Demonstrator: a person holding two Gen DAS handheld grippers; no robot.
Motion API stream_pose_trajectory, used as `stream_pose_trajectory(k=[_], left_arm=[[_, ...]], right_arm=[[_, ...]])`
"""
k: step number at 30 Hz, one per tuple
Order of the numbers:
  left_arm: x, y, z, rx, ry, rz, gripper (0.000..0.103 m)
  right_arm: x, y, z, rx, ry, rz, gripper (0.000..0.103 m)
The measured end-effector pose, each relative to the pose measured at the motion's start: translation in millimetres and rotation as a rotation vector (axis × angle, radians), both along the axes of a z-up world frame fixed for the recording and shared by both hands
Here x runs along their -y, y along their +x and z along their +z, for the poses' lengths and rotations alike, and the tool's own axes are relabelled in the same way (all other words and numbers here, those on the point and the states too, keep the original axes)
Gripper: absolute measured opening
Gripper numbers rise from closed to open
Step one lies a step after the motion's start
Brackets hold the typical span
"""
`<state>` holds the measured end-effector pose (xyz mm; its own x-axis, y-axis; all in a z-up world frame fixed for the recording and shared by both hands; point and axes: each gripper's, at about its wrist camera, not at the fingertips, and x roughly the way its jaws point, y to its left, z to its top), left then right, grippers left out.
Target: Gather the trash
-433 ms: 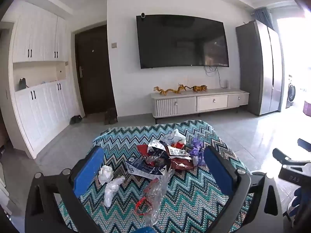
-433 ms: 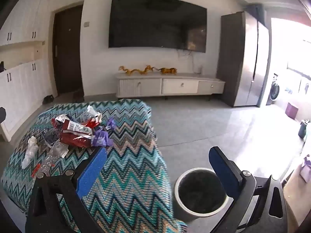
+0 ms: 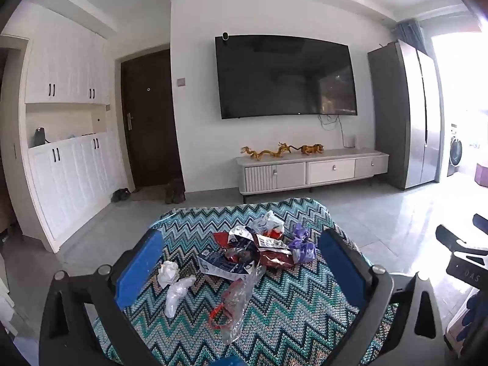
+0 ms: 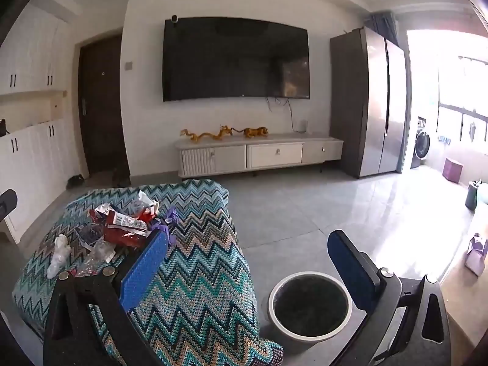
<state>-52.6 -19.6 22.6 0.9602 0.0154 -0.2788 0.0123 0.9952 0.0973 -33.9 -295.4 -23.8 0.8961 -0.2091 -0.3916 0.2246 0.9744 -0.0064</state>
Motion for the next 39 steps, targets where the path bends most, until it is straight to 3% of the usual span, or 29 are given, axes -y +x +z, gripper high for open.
stream_pose_trajectory(k=[13,39], left_arm=[[-4,-15,4,-0.012,0.012,0.042,0.103],[-8,-14,0,-0.050,0.011,0.062,0.103]], right_arm=[[0,-21,13,0.031,0.000,0.013,0.103],[0,-17,0,0.006,0.002,0.011,0.103]])
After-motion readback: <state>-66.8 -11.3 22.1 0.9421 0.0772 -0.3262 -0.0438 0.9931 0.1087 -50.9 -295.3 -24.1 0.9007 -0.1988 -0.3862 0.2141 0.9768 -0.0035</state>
